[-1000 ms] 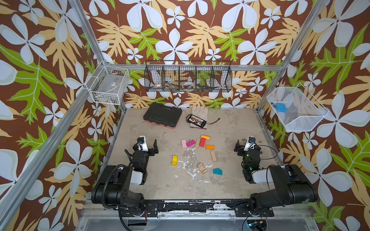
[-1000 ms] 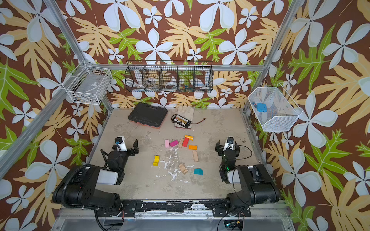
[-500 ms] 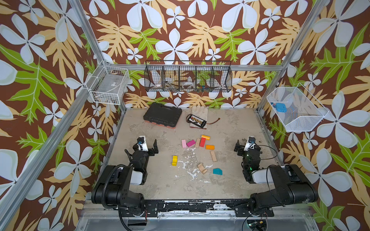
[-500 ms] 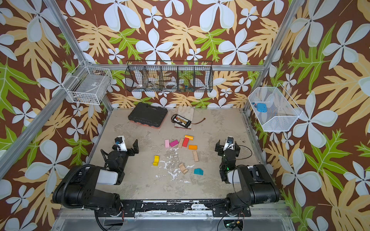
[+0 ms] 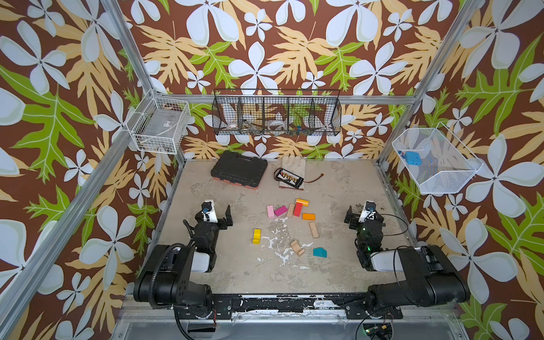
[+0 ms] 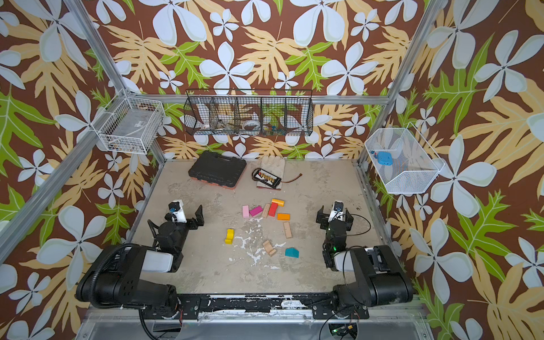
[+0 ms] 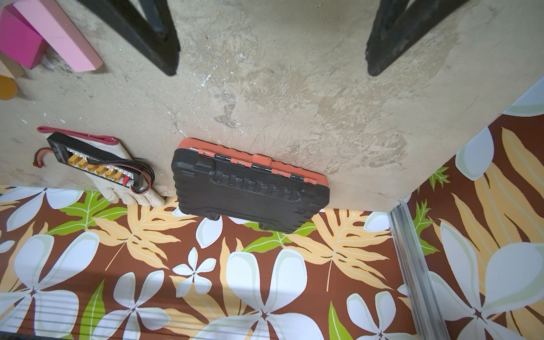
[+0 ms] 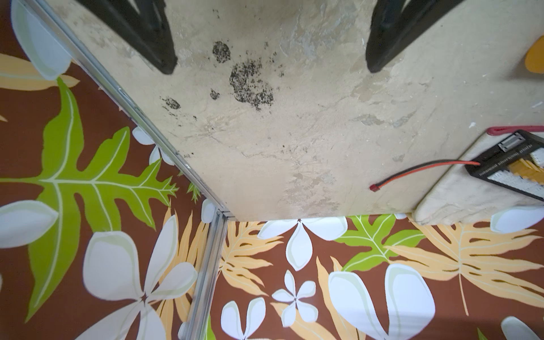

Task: Build the wood block tower

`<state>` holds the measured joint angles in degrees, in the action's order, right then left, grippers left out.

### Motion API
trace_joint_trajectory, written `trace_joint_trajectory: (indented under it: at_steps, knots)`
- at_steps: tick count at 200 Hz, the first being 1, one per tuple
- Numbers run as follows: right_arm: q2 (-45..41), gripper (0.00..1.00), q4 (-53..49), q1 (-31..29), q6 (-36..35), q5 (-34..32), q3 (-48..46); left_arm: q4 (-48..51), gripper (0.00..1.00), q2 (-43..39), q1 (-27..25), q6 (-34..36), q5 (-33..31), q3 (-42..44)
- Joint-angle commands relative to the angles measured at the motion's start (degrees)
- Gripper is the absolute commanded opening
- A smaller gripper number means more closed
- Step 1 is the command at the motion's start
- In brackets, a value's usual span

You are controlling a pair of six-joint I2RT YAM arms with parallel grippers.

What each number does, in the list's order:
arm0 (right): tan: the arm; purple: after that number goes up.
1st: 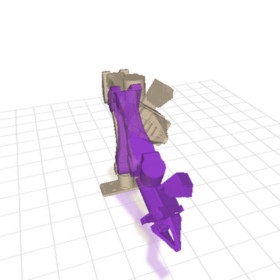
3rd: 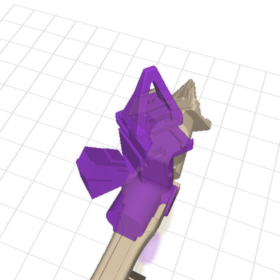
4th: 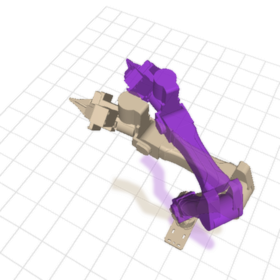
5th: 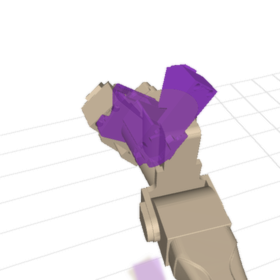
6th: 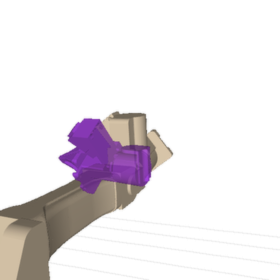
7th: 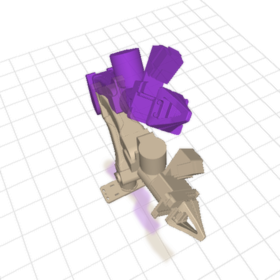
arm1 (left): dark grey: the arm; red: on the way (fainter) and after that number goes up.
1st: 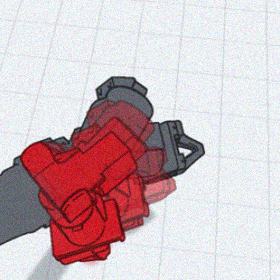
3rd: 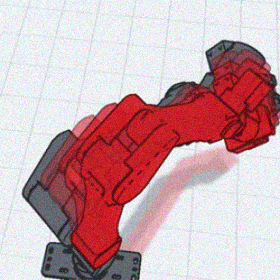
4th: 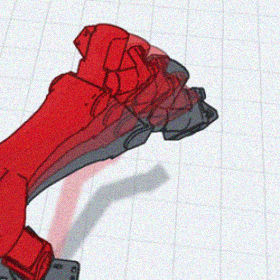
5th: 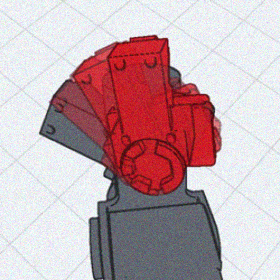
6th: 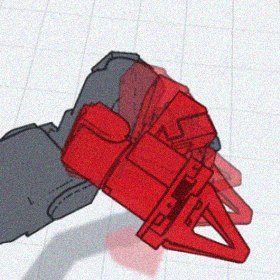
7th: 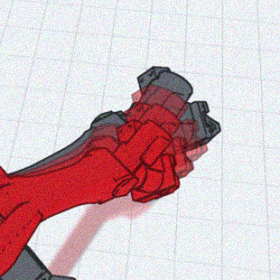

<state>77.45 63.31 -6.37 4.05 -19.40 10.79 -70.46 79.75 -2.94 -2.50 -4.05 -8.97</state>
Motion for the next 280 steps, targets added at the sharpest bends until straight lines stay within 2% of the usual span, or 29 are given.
trace_joint_trajectory:
  at_steps: [1, 18, 38, 50, 55, 66, 77, 95, 104, 121, 130, 153, 175, 197, 212, 224, 242, 263, 280]
  knots:
    - [-7.8, 1.00, -14.8, -0.7, 4.2, -6.1, 3.2, 5.4, 1.00, -6.6, 0.0, -0.4, -1.0, -0.3]
    - [-12.2, 1.00, -18.7, -0.7, 6.9, -5.0, 2.7, 16.2, 1.00, -14.9, 0.0, -5.9, -5.0, -1.6]
    - [-16.6, 1.00, -23.3, -0.7, 9.1, -4.9, 3.0, 23.0, 1.00, -24.2, 0.0, -8.9, -4.8, -1.0]
    - [-19.5, 1.00, -25.2, -0.8, 10.7, -4.2, 3.2, 27.8, 1.00, -30.6, 0.0, -16.4, -5.3, 0.0]
    - [-20.9, 1.00, -26.9, -0.8, 14.3, -4.4, 3.7, 30.7, 1.00, -33.1, 0.0, -18.9, -4.5, -0.1]
    - [-23.3, 1.00, -37.1, -0.8, 27.2, -8.6, 6.0, 38.0, 1.00, -37.5, 0.0, -21.2, -1.4, -1.3]
    - [-24.5, 1.00, -41.8, -0.8, 28.8, -11.4, 7.0, 39.4, 1.00, -39.8, 0.0, -20.6, 1.8, -1.2]
    - [-25.5, 1.00, -53.3, -0.5, 42.2, -20.5, 7.5, 42.7, 1.00, -41.9, 0.0, -30.3, -6.2, 1.3]
    - [-27.2, 1.00, -55.3, -0.4, 42.2, -20.8, 7.2, 41.6, 1.00, -42.5, 0.0, -33.0, -9.1, 3.7]
    - [-32.0, 1.00, -44.8, -0.4, 34.2, -11.7, 2.1, 40.8, 1.00, -42.8, 0.0, -33.9, -12.6, 5.9]
    - [-33.8, 1.00, -40.9, -0.4, 32.6, -8.5, -0.2, 39.0, 1.00, -42.7, 0.0, -34.2, -12.3, 6.7]
    - [-34.9, 1.00, -41.8, -0.4, 33.8, -7.9, -0.7, 34.2, 1.00, -41.1, 0.0, -32.6, -7.9, 8.1]
    - [-32.7, 1.00, -36.9, -0.5, 30.9, -2.1, -0.9, 33.7, 1.00, -37.3, 0.0, -32.8, -6.2, 6.7]
    - [-28.7, 1.00, -40.5, -0.4, 30.6, -0.7, 2.5, 33.8, 1.00, -31.3, 0.0, -33.2, -5.5, 4.0]
    - [-25.8, 1.00, -46.0, -0.7, 30.4, 4.0, 6.3, 34.0, 1.00, -27.1, 0.1, -33.1, -4.3, 1.9]
    - [-23.4, 0.99, -52.4, -1.7, 33.1, 7.6, 9.5, 34.4, 1.00, -24.2, 0.0, -32.9, -3.2, 0.3]
    - [-20.8, 0.86, -59.5, -7.0, 35.3, 10.5, 14.5, 35.2, 1.00, -21.1, 0.0, -32.9, -2.0, -1.5]
    - [-19.5, 0.81, -67.9, -17.4, 38.7, 6.4, 19.4, 36.1, 1.00, -18.7, 0.0, -33.0, -1.3, -2.9]
    - [-19.1, 0.79, -70.2, -27.0, 42.0, 2.0, 20.0, 36.5, 1.00, -18.1, 0.0, -33.0, -0.9, -3.4]
